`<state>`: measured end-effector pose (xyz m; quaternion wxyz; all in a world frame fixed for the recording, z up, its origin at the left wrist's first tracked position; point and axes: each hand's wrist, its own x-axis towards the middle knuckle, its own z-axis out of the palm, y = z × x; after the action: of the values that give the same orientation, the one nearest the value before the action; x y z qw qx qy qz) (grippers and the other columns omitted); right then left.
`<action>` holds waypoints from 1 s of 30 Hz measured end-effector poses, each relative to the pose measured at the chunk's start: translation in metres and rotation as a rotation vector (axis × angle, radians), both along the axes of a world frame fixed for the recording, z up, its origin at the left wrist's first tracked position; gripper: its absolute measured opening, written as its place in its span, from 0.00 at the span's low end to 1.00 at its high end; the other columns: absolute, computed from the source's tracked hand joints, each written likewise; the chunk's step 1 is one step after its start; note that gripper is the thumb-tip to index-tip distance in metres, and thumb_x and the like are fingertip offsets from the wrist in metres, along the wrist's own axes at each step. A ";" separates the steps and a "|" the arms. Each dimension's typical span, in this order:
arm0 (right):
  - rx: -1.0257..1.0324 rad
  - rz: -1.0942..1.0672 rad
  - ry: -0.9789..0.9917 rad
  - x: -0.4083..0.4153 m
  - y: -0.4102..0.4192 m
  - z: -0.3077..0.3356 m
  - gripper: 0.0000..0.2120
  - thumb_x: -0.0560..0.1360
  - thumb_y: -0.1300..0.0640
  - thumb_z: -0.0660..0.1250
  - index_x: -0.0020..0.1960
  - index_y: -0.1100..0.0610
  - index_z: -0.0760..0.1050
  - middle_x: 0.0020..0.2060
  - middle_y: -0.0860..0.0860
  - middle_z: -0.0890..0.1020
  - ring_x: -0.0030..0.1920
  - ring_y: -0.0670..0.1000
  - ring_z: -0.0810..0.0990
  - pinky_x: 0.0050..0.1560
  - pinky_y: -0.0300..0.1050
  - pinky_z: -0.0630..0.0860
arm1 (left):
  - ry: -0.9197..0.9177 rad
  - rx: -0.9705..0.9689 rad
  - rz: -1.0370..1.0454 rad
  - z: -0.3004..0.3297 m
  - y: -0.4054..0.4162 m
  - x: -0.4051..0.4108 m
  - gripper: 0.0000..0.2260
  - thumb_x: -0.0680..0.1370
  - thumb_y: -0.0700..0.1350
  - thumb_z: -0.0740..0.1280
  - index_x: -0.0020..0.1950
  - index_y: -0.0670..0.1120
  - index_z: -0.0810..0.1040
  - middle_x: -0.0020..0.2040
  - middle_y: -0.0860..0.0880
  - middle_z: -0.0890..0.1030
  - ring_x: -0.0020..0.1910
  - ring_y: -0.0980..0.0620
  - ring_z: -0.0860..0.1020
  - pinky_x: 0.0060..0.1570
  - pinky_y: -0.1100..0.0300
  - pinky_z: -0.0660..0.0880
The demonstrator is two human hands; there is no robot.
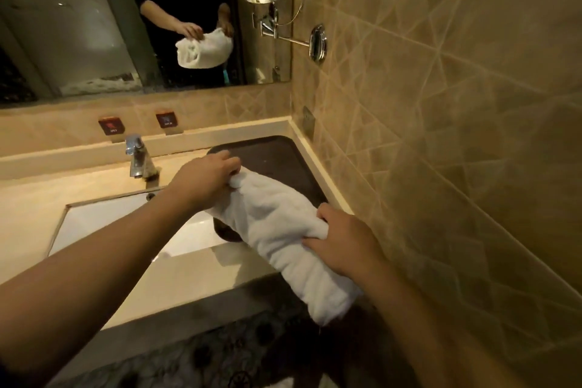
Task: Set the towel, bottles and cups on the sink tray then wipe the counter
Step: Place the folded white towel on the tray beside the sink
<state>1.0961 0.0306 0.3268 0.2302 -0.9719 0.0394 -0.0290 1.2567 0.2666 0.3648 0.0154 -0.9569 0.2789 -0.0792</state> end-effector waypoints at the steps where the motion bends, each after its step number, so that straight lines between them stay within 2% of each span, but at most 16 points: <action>1: 0.026 -0.015 0.007 0.012 -0.004 -0.004 0.17 0.77 0.38 0.66 0.56 0.49 0.70 0.49 0.49 0.80 0.46 0.51 0.79 0.50 0.47 0.77 | -0.003 -0.008 0.000 -0.003 -0.007 0.016 0.15 0.74 0.47 0.74 0.57 0.52 0.75 0.54 0.49 0.77 0.47 0.50 0.77 0.44 0.58 0.77; 5: 0.119 -0.085 0.035 0.060 -0.012 -0.025 0.16 0.76 0.37 0.67 0.55 0.46 0.71 0.45 0.45 0.78 0.42 0.45 0.77 0.42 0.40 0.71 | -0.036 -0.038 -0.084 -0.019 -0.034 0.085 0.15 0.73 0.47 0.75 0.57 0.53 0.77 0.54 0.49 0.78 0.49 0.49 0.77 0.47 0.55 0.78; 7: 0.182 -0.127 0.042 0.082 -0.015 -0.035 0.15 0.74 0.38 0.69 0.51 0.46 0.71 0.42 0.44 0.78 0.40 0.43 0.77 0.39 0.40 0.72 | -0.056 -0.019 -0.141 -0.028 -0.046 0.121 0.14 0.73 0.46 0.74 0.57 0.53 0.76 0.55 0.49 0.79 0.51 0.48 0.77 0.48 0.53 0.77; 11: 0.285 -0.258 0.079 0.130 -0.017 -0.055 0.15 0.71 0.38 0.71 0.47 0.46 0.71 0.41 0.44 0.81 0.42 0.47 0.80 0.43 0.48 0.78 | -0.052 -0.023 -0.243 -0.049 -0.075 0.197 0.12 0.75 0.44 0.70 0.58 0.51 0.77 0.56 0.48 0.79 0.55 0.45 0.75 0.50 0.51 0.73; 15: 0.380 -0.347 0.134 0.185 -0.028 -0.069 0.15 0.71 0.38 0.72 0.50 0.41 0.71 0.43 0.41 0.80 0.43 0.44 0.80 0.41 0.44 0.76 | -0.016 0.018 -0.288 -0.070 -0.111 0.267 0.11 0.76 0.43 0.67 0.58 0.50 0.76 0.57 0.49 0.78 0.56 0.45 0.73 0.47 0.52 0.71; 17: 0.416 -0.377 0.157 0.212 -0.037 -0.075 0.14 0.71 0.41 0.74 0.50 0.43 0.71 0.43 0.41 0.80 0.44 0.43 0.79 0.41 0.44 0.76 | -0.006 0.015 -0.292 -0.081 -0.127 0.295 0.11 0.76 0.43 0.66 0.58 0.50 0.75 0.58 0.49 0.77 0.57 0.44 0.72 0.47 0.50 0.71; 20: 0.502 -0.444 0.199 0.245 -0.049 -0.087 0.14 0.71 0.46 0.77 0.49 0.49 0.74 0.46 0.47 0.82 0.47 0.49 0.81 0.50 0.51 0.81 | 0.037 -0.006 -0.267 -0.097 -0.148 0.329 0.11 0.76 0.42 0.66 0.58 0.52 0.75 0.59 0.49 0.77 0.59 0.43 0.71 0.49 0.45 0.70; 22: 0.497 -0.460 0.240 0.259 -0.054 -0.093 0.15 0.73 0.47 0.76 0.53 0.49 0.74 0.49 0.47 0.81 0.50 0.50 0.81 0.54 0.55 0.81 | 0.072 -0.023 -0.253 -0.112 -0.158 0.349 0.11 0.76 0.42 0.66 0.58 0.52 0.75 0.60 0.49 0.77 0.59 0.43 0.70 0.49 0.43 0.71; 24: 0.391 -0.478 0.263 0.270 -0.056 -0.099 0.18 0.74 0.46 0.74 0.60 0.48 0.73 0.55 0.47 0.81 0.55 0.51 0.80 0.58 0.56 0.79 | 0.124 -0.081 -0.204 -0.128 -0.164 0.363 0.12 0.77 0.44 0.67 0.60 0.51 0.75 0.61 0.47 0.76 0.60 0.42 0.69 0.50 0.42 0.73; 27: -0.083 -0.514 0.258 0.278 -0.051 -0.106 0.24 0.76 0.43 0.72 0.67 0.50 0.70 0.61 0.51 0.78 0.61 0.54 0.78 0.61 0.53 0.76 | 0.242 -0.409 0.109 -0.148 -0.167 0.372 0.20 0.75 0.54 0.71 0.62 0.47 0.71 0.61 0.45 0.73 0.60 0.42 0.70 0.52 0.42 0.75; 28: -0.282 -0.508 0.219 0.277 -0.046 -0.108 0.24 0.75 0.43 0.72 0.66 0.50 0.70 0.61 0.53 0.78 0.60 0.55 0.77 0.59 0.53 0.76 | 0.299 -0.510 0.204 -0.152 -0.167 0.373 0.23 0.74 0.57 0.71 0.61 0.45 0.71 0.60 0.45 0.73 0.59 0.42 0.72 0.53 0.42 0.76; 30: -0.636 -0.447 0.035 0.272 -0.031 -0.117 0.19 0.75 0.48 0.73 0.61 0.54 0.74 0.52 0.56 0.79 0.51 0.57 0.78 0.50 0.54 0.75 | 0.389 -0.563 0.206 -0.163 -0.169 0.372 0.22 0.75 0.58 0.68 0.58 0.42 0.74 0.57 0.42 0.75 0.56 0.41 0.74 0.54 0.44 0.76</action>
<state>1.3680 -0.0002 0.2102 -0.0952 -0.9626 0.2431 -0.0727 1.6291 0.0980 0.2014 -0.2941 -0.9440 0.1459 0.0326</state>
